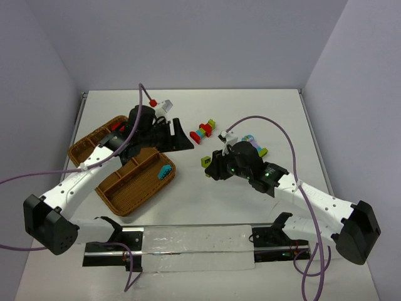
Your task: Sort the legos into containers by color
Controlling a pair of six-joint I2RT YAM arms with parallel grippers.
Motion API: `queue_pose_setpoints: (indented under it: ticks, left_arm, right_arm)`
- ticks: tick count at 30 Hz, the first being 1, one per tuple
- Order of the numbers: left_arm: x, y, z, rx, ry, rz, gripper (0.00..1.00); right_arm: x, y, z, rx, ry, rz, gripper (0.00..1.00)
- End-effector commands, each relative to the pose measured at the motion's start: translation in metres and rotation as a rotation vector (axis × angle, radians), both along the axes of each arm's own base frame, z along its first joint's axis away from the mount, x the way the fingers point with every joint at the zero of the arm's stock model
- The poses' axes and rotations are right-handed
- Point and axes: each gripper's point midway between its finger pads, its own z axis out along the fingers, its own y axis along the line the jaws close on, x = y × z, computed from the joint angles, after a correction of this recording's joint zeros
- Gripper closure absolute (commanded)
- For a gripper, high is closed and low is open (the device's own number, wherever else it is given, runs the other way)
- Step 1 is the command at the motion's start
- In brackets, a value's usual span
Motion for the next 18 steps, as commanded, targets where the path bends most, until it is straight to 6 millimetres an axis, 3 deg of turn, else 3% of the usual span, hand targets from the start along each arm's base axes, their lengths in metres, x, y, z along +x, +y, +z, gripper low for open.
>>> queue_pose_setpoints:
  ticks: [1, 6, 12, 15, 18]
  left_arm:
    - [-0.004, -0.027, -0.007, 0.023, -0.027, -0.091, 0.26]
    - [-0.006, -0.035, -0.029, 0.059, 0.01, -0.122, 0.24]
    - [-0.009, -0.052, -0.038, 0.051, 0.02, -0.165, 0.17]
    - [-0.012, -0.058, -0.042, 0.047, 0.033, -0.184, 0.27]
    - [-0.014, -0.062, -0.043, 0.035, 0.034, -0.201, 0.3]
  right_arm:
    - [-0.001, 0.008, 0.019, 0.049, -0.06, 0.039, 0.99]
    - [-0.004, 0.01, 0.023, 0.057, -0.059, 0.059, 0.98]
    - [-0.007, 0.01, 0.026, 0.052, -0.056, 0.081, 0.98]
    - [-0.007, 0.011, 0.03, 0.052, -0.059, 0.085, 0.98]
    - [-0.008, 0.011, 0.03, 0.053, -0.057, 0.088, 0.98]
